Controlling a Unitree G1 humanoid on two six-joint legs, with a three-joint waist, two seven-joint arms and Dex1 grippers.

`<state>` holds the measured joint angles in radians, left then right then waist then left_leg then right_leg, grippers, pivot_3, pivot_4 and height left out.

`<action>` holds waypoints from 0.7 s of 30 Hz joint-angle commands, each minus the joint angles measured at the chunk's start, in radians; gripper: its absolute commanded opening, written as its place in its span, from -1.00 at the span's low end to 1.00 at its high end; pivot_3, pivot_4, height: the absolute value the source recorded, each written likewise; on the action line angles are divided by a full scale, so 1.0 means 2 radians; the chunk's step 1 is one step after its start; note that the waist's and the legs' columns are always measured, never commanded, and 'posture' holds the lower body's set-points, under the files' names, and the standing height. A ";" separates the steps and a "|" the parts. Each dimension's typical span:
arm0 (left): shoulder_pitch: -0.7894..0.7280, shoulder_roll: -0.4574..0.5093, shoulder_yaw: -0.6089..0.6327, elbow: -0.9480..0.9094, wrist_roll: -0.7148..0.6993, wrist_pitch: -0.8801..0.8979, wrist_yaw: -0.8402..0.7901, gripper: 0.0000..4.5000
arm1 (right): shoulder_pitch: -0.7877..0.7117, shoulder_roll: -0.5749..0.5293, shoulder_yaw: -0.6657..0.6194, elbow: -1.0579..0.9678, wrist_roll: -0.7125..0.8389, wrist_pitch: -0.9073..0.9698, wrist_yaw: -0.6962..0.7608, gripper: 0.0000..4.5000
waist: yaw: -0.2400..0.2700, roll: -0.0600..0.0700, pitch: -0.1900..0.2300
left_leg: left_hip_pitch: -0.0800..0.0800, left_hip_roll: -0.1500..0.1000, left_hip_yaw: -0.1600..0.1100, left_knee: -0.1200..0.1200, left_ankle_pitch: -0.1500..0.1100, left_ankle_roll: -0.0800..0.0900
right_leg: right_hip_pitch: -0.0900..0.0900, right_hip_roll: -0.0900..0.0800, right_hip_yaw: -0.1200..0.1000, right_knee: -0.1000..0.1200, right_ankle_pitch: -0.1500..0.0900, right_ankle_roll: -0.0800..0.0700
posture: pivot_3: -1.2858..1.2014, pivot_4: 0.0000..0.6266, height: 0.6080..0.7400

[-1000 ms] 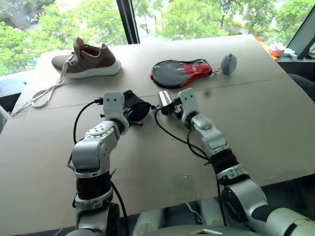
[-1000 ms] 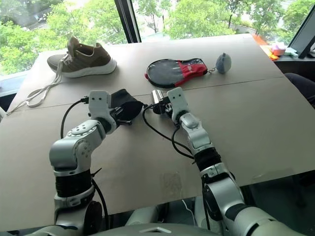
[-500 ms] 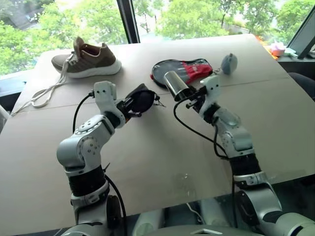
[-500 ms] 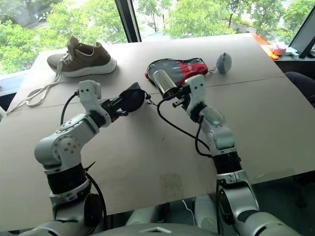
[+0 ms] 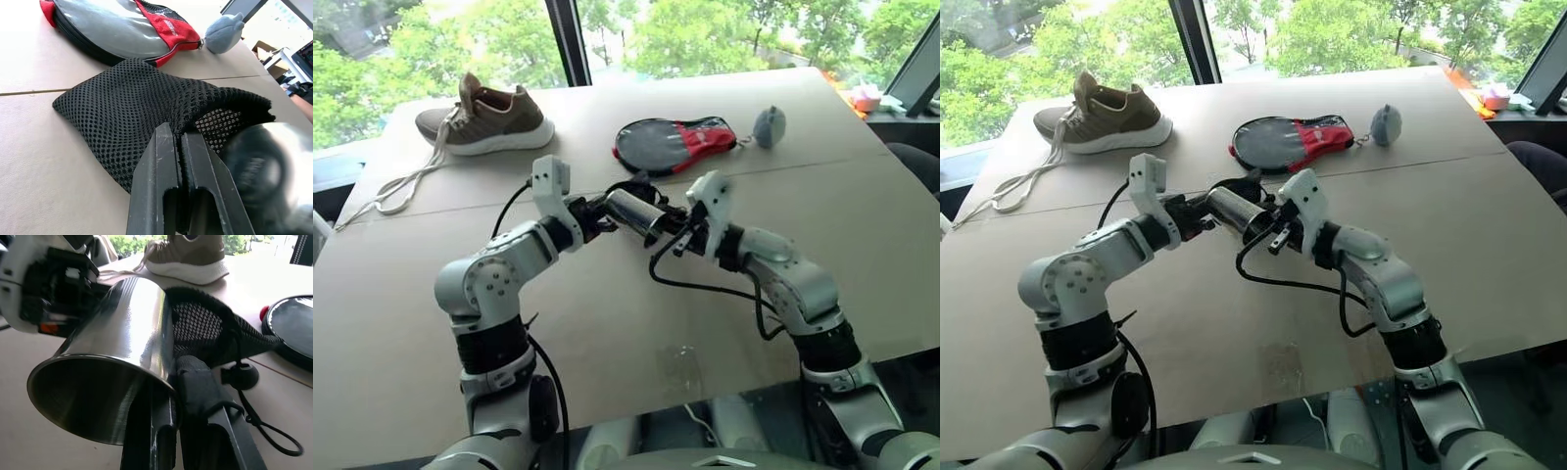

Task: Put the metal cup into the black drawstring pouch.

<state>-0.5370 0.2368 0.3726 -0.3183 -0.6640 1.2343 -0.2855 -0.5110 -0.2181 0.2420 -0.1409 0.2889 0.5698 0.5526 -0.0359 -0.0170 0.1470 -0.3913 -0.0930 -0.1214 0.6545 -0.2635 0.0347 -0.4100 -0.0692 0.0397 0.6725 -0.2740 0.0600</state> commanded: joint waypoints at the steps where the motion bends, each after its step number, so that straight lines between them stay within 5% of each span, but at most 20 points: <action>1: 0.006 0.005 -0.012 -0.044 -0.051 0.019 -0.023 -1.00 | -0.005 0.014 -0.010 -0.003 -0.009 0.018 -0.031 -0.97 | -0.001 0.000 0.000 | 0.000 0.000 0.000 0.000 0.000 0.000 | -0.001 0.000 0.000 0.000 0.000 0.000 | 0.03 -0.52 1.00; 9: 0.030 0.017 -0.028 -0.067 -0.104 0.038 -0.033 -1.00 | -0.022 0.045 -0.011 0.024 -0.058 -0.060 -0.075 -0.97 | -0.003 0.000 0.000 | -0.001 0.000 0.000 0.000 0.000 0.000 | -0.001 0.000 0.001 0.000 0.000 0.000 | 0.03 -0.52 1.00; 17: 0.055 0.031 -0.057 -0.053 -0.099 0.000 -0.044 -1.00 | -0.025 0.211 -0.175 0.004 0.172 0.050 -0.144 -0.97 | -0.001 0.000 0.000 | -0.001 0.000 0.000 0.000 0.000 0.000 | -0.001 0.000 0.001 0.000 0.000 0.000 | 0.03 -0.52 1.00; 21: 0.044 0.030 -0.066 -0.049 -0.114 -0.016 -0.061 -1.00 | -0.010 0.195 -0.170 0.018 0.188 0.061 -0.141 -0.97 | 0.000 0.000 0.000 | -0.001 0.000 0.000 0.000 0.000 0.000 | -0.001 0.000 0.000 0.000 0.000 0.000 | 0.03 -0.52 1.00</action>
<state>-0.4372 0.2960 0.2699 -0.4141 -0.8527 1.2057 -0.3724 -0.5238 0.1441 -0.1123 -0.0632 0.6625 0.7360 0.2629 -0.0367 -0.0167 0.1471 -0.3929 -0.0932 -0.1210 0.6541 -0.2630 0.0342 -0.4126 -0.0688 0.0404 0.6732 -0.2740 0.0598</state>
